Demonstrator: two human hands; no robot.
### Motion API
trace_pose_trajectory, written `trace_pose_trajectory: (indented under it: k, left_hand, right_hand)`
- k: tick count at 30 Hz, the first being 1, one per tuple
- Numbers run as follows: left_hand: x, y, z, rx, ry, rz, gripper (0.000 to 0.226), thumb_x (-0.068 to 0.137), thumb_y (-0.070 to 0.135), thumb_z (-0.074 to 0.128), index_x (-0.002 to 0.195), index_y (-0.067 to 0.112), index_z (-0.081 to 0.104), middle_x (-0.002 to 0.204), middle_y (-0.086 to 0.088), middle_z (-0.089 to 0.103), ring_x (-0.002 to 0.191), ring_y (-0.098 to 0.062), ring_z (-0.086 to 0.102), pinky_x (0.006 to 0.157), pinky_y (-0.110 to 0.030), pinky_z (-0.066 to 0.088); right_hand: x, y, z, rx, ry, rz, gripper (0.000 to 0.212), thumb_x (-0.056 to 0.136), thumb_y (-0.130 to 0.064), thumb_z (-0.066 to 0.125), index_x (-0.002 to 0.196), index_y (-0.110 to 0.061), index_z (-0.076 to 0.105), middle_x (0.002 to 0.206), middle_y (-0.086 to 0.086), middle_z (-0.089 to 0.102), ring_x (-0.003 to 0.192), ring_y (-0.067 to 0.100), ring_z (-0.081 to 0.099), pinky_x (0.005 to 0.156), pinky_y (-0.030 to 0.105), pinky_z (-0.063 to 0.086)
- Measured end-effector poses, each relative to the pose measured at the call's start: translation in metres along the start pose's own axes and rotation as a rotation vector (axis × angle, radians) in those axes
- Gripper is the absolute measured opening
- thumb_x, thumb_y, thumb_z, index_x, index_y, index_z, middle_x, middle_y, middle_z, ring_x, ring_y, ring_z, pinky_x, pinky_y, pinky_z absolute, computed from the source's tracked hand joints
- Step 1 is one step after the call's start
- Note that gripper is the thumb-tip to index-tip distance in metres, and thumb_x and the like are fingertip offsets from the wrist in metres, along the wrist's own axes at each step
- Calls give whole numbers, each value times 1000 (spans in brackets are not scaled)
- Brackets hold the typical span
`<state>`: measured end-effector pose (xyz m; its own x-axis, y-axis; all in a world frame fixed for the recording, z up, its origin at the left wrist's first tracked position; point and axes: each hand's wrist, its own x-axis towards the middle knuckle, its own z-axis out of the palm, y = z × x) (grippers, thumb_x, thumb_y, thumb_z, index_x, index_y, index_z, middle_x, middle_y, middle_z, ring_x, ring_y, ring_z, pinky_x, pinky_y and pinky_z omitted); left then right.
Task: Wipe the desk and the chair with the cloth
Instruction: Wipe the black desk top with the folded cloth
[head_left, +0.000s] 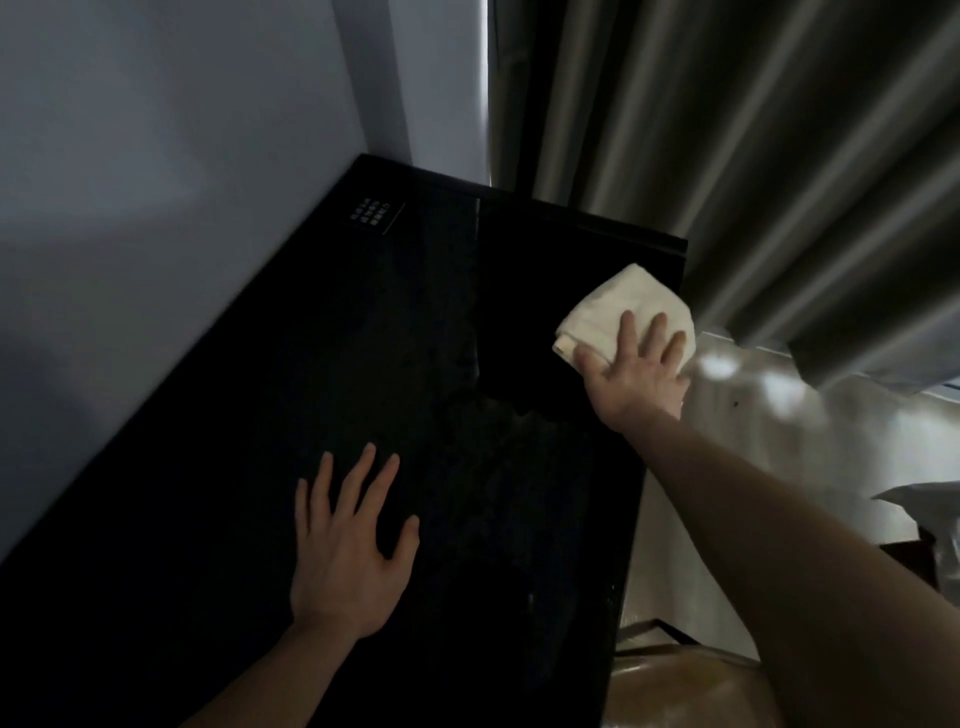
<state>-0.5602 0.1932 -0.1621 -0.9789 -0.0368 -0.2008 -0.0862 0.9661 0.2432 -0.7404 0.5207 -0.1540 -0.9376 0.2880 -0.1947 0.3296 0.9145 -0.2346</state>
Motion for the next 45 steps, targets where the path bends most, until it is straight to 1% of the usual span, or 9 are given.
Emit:
trace_pose_trajectory:
  k: [6,10,14,23,27,31,35,40,45]
  left_hand:
    - [-3,1,-2,1,1,3,73,97,69,31,164,43,19,173,13,9,161,-28,-4,130,-56,3]
    - [-1,3,-3,4,-17,0,74,97,68,35,164,41,19,174,11,9,161,-28,-4,130,-56,3]
    - [0,0,-3,-5,-16,9,76,95,71,28,164,42,19,174,12,8,161,-28,-5,130,-56,3]
    - [1,1,-2,-19,-6,-4,77,91,73,23,163,46,17,173,18,3,161,-23,-9,130,-53,0]
    - [1,0,1,-62,14,-2,75,92,70,29,163,46,22,173,19,7,161,-21,-8,130,-53,1]
    - [0,0,-1,-96,27,12,74,92,69,32,162,45,25,173,20,9,161,-19,-9,130,-54,1]
    - [-1,0,-5,-92,16,-2,76,92,70,29,163,46,21,173,20,5,161,-18,-12,131,-51,-3]
    - [0,3,-8,-51,-3,-20,73,98,68,39,163,49,13,171,22,-2,159,-18,-16,130,-48,-9]
    - [-2,1,-7,-64,-2,-4,73,96,70,33,163,48,16,172,21,2,160,-20,-12,130,-50,-7]
  right_hand:
    - [-81,9,21,-6,-5,-75,89,99,-80,22,169,-31,-3,176,8,-17,160,40,-18,122,65,20]
    - [-86,8,23,-9,5,-73,89,98,-81,22,168,-32,-3,176,8,-17,160,40,-18,122,65,20]
    - [-61,5,19,-7,12,-50,91,96,-82,23,168,-33,-1,176,7,-15,160,40,-17,122,66,19]
    - [58,-3,-9,-33,-8,30,91,94,-82,24,168,-35,2,177,6,-10,161,39,-12,122,66,19]
    - [91,-9,-23,-26,-44,64,94,91,-86,25,168,-38,0,177,3,-11,161,38,-14,122,68,13]
    - [102,-8,-30,1,-84,67,97,88,-89,28,167,-40,-1,177,1,-13,161,38,-14,121,71,16]
    - [95,-8,-31,29,-71,57,95,89,-88,32,166,-37,6,176,3,-6,161,39,-7,119,70,18]
    - [55,-1,-20,48,-20,20,90,90,-83,36,163,-34,16,171,6,7,156,40,5,118,67,23]
    - [0,-1,-5,32,-17,22,87,94,-80,36,164,-34,15,172,7,5,159,40,0,119,69,22]
